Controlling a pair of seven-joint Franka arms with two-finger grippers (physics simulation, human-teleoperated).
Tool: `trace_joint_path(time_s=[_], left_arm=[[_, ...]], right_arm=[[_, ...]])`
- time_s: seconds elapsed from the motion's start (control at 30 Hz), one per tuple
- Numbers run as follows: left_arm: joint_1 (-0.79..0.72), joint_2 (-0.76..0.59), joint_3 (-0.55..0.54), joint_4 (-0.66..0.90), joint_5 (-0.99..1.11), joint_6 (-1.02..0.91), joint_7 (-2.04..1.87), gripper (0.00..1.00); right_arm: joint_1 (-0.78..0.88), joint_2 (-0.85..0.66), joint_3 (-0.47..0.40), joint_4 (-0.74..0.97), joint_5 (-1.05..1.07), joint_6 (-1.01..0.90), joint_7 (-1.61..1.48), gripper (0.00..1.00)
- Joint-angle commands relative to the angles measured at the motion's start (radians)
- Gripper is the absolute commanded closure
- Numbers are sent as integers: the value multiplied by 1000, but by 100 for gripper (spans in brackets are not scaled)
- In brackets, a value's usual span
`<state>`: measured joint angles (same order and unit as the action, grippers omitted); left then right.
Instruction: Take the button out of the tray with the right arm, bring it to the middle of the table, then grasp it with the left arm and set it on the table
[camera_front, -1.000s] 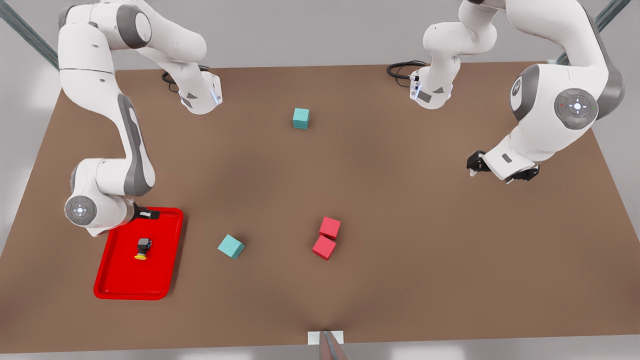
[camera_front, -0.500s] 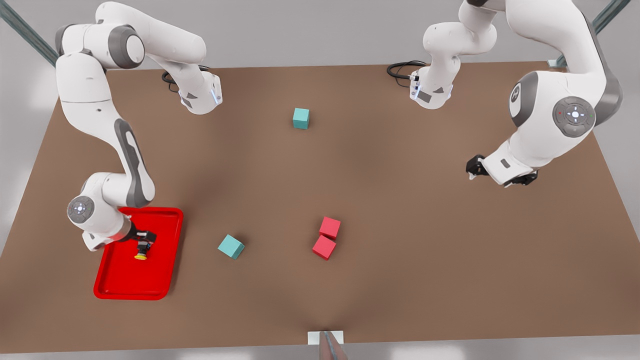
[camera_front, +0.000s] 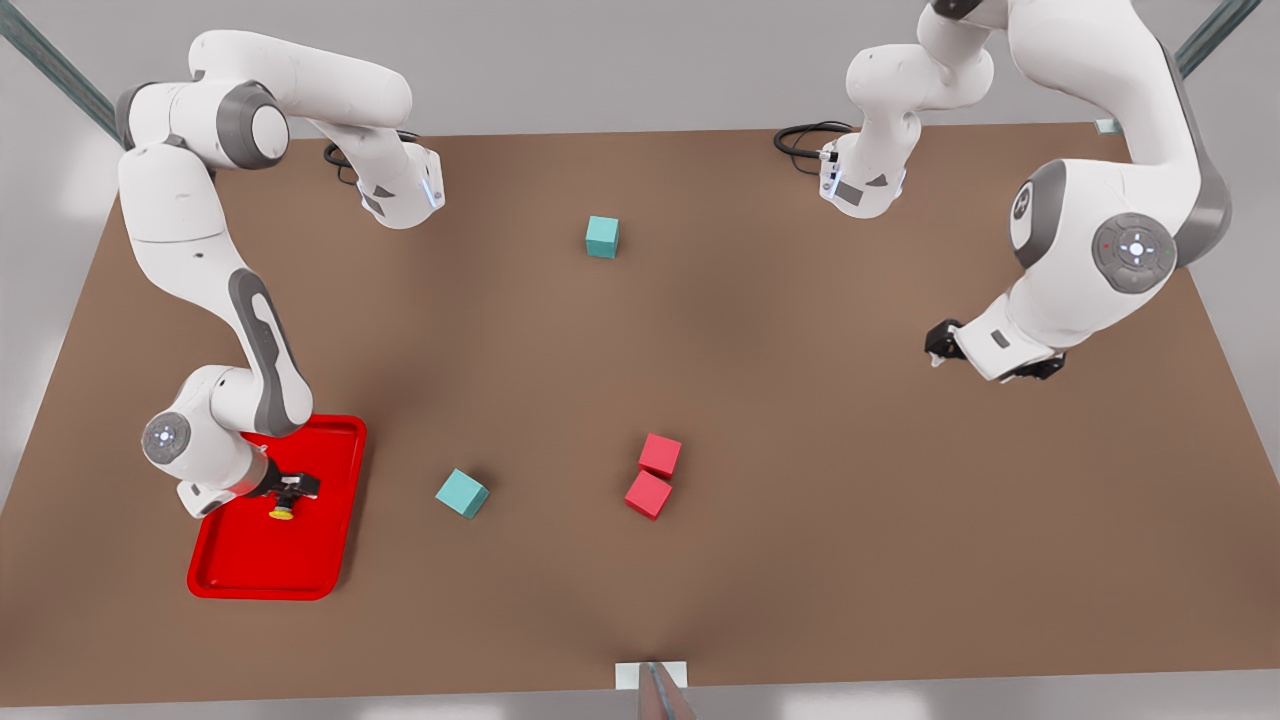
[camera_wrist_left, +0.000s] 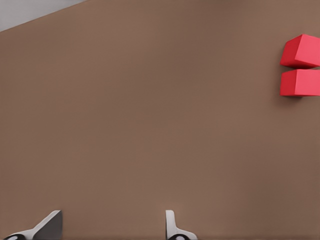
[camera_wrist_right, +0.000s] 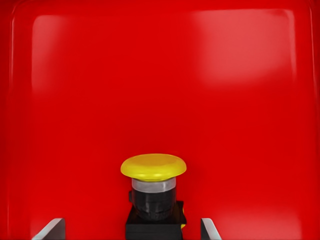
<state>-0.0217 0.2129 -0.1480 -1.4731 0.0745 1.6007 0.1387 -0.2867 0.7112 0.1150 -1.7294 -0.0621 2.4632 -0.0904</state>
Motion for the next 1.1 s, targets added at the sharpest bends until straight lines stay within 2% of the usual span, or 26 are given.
trace_joint_path(time_s=[0.0, 0.03, 0.07, 0.1, 0.13, 0.37, 0.43, 0.57, 0.6, 0.7, 0.83, 0.9, 1.0, 1.03, 1.07], left_arm=[[0, 0, -1, 0, 1, 7, 4, 0], [0, 3, -1, 0, 1, 7, 4, 0], [0, 6, 1, 0, 1, 12, 4, 0], [0, 8, 1, 0, 1, 13, 2, 0], [0, 8, 1, 0, 1, 13, 4, 0], [0, 8, 1, 0, -1, 13, 1, 0], [0, 8, -1, 0, 1, 13, 1, 0], [-1, 8, -1, 0, 1, 13, -1, 0], [-1, 8, -1, 0, 1, 13, -1, 0], [-1, 8, -1, 0, 1, 12, -1, 0], [0, 8, -1, 0, 1, 12, -1, 0], [-1, 14, -1, 0, 1, 13, 1, 0], [0, 14, -1, 0, 1, 15, 1, 0], [0, 14, -1, 0, -1, 16, 1, 0], [0, 14, -1, 0, 1, 16, -1, 0]], right_arm=[[0, 2, 0, 1, 2, 5, -123, 0], [0, 1, 0, 1, 1, 5, -138, 10], [0, -1, 0, 2, 1, 0, -144, 36], [1, -2, 0, 2, 1, -4, -140, 50], [1, -2, 0, 2, 1, -4, -141, 52], [1, 13, 0, 27, -4, -4, -187, 56], [21, 8, 2, 100, -4, -113, -192, 58], [66, -15, 12, 129, 2, -230, -134, 58], [67, -19, 43, 165, 1, -279, -117, 58], [199, -21, 66, 277, -8, -385, 8, 58], [325, -29, 75, 280, 5, -388, 139, 58], [363, -29, 134, 294, 4, -392, 265, 58], [488, -29, 147, 304, 7, -420, 537, 58], [500, -29, 192, 353, 25, -470, 635, 58], [541, -29, 198, 366, 28, -475, 716, 58]])
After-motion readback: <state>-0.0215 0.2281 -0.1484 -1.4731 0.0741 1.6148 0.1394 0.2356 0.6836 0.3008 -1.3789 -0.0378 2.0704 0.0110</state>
